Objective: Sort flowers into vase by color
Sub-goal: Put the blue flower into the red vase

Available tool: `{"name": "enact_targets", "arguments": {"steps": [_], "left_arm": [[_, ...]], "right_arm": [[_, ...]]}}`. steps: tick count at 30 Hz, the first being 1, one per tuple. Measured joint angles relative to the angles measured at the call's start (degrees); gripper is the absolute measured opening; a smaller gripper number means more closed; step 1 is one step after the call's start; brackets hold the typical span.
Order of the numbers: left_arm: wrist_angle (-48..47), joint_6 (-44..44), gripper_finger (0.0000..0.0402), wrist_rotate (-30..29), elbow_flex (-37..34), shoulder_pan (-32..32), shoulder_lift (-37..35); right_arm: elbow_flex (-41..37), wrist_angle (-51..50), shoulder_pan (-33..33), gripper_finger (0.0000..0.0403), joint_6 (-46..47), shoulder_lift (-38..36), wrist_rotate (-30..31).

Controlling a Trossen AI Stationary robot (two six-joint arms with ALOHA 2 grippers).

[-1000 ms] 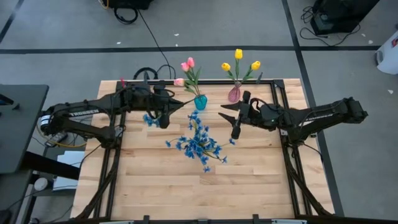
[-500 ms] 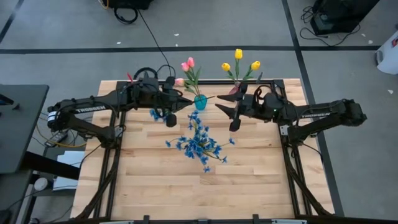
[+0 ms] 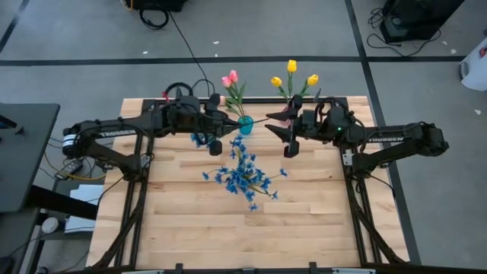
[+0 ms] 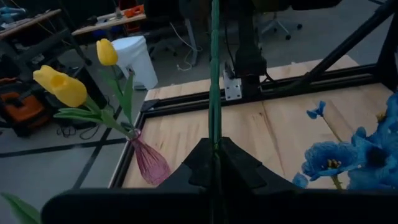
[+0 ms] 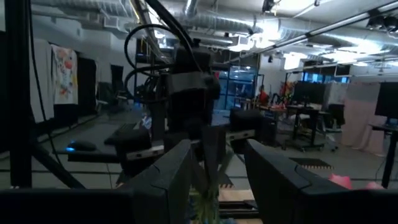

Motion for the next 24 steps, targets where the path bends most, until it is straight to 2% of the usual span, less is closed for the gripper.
{"name": "enact_targets", "arguments": {"steps": [8,11,16,24], "left_arm": [[2.2,0.1,0.0026,0.1,0.0,0.0,1.1],[2.6,0.3,0.0026,0.1,0.0,0.0,1.1],[2.1,0.3,0.0026,0.1,0.0,0.0,1.3],[1.2,0.2,0.0030,0.2,0.0,0.0,1.4]], "right_arm": [[0.0,-0.3,-0.7,0.0150,-0.5,0.0,0.1],[0.0,-0.3,-0.7,0.0111,-1.2,0.0,0.9],[0.0,0.2,-0.7,0.0020,-1.7,0.0,0.5],[0.0,-0.2,-0.7,0.0008,-1.0,0.0,1.2]]}}
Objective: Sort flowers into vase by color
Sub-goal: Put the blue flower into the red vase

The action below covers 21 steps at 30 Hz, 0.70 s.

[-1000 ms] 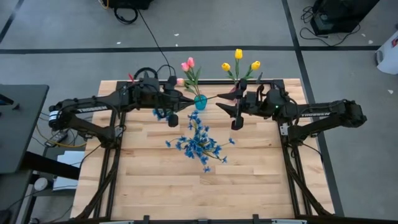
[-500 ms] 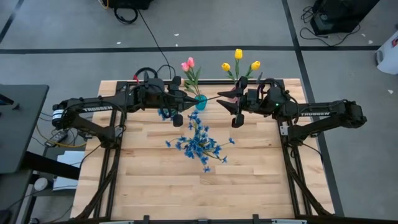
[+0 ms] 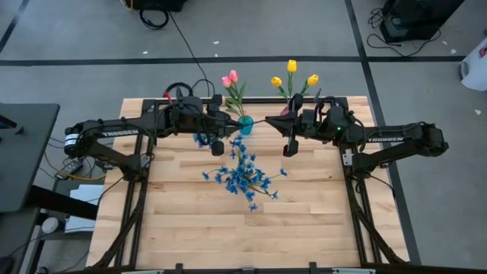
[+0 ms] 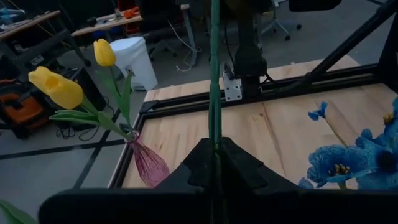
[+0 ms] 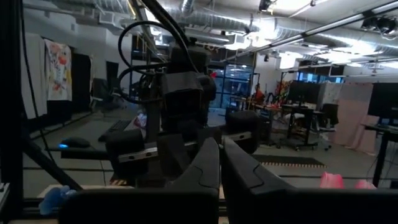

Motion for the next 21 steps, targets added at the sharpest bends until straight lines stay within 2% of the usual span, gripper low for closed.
{"name": "enact_targets", "arguments": {"steps": [3,9,11,14,16,21], "left_arm": [[-0.1,-0.1,0.0056,-0.4,0.0,0.0,-0.7],[-0.2,-0.1,0.0143,-2.3,0.0,0.0,-4.9],[-0.2,-0.2,0.0162,0.2,0.0,0.0,-6.6],[0.4,-2.5,0.0172,8.6,0.0,0.0,-8.2],[0.3,-5.3,0.0172,11.6,0.0,-0.2,-8.2],[3.4,-12.3,0.0168,12.2,0.0,-1.2,-5.0]], "right_arm": [[0.0,-0.2,0.2,0.0008,0.1,0.0,0.8],[0.0,-1.1,0.2,0.0007,-0.1,0.0,2.2],[0.0,-0.3,0.3,0.0007,-0.4,0.0,3.2],[0.0,3.0,0.6,0.0007,-1.4,0.0,4.0],[0.0,7.3,1.1,0.0007,-2.1,0.0,4.0],[0.0,16.6,3.2,0.0007,-6.8,0.2,5.5]]}}
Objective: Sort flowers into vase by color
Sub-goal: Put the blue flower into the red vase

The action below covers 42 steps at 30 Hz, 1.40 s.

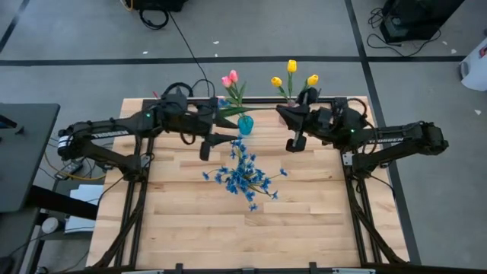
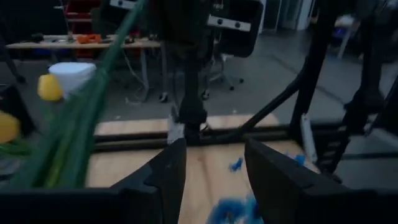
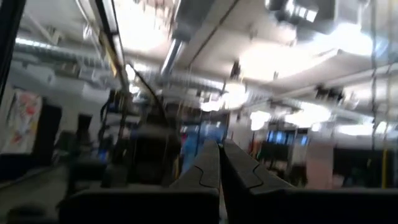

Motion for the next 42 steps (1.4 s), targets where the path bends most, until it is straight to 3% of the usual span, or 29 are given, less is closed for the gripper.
{"name": "enact_targets", "arguments": {"steps": [3,10,14,19,26,33,42], "left_arm": [[5.7,-3.7,0.0168,-0.5,0.0,-0.6,2.3],[21.3,-11.0,0.0168,-8.5,0.0,-0.7,5.8],[23.6,-17.9,0.0168,-10.3,0.0,-0.3,6.8],[20.6,-28.9,0.0167,-9.8,0.0,0.6,7.5],[21.7,-36.0,0.0167,-6.0,0.0,-0.8,9.5],[26.7,-39.3,0.0167,-3.9,0.0,-4.3,9.5],[31.1,-39.4,0.0167,-4.0,0.0,-9.2,10.0]], "right_arm": [[0.0,4.8,1.6,0.0007,-3.9,1.5,2.1],[0.0,10.5,4.5,0.0007,-13.9,6.2,7.9],[0.0,12.8,6.2,0.0008,-22.8,8.3,10.3],[0.0,17.3,9.0,0.0009,-32.0,10.4,13.6],[0.0,21.6,13.6,0.0010,-44.2,11.7,13.8],[0.0,20.2,21.0,0.0010,-54.1,11.4,20.4],[0.0,20.7,29.2,0.0010,-63.1,11.5,19.7]]}}
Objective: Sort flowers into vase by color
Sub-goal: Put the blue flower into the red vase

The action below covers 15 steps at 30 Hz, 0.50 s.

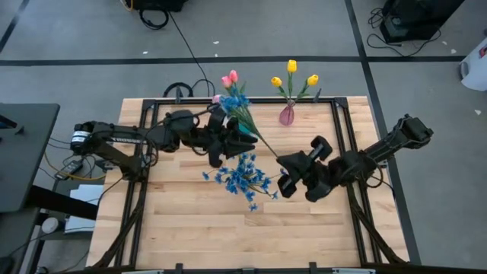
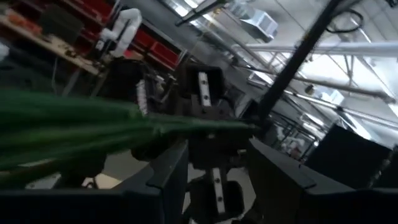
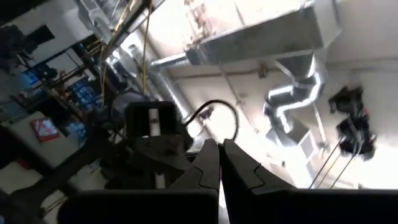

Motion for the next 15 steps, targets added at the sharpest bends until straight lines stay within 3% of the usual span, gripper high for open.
{"name": "enact_targets", "arguments": {"steps": [5,15], "left_arm": [[0.9,3.6,0.0167,-3.5,0.0,-1.8,0.0],[2.6,1.8,0.0167,-7.2,0.0,-1.7,3.2]], "right_arm": [[0.0,2.2,1.6,0.0011,-6.4,0.0,1.4],[0.0,1.9,-0.4,0.0011,-14.9,0.0,3.6]]}}
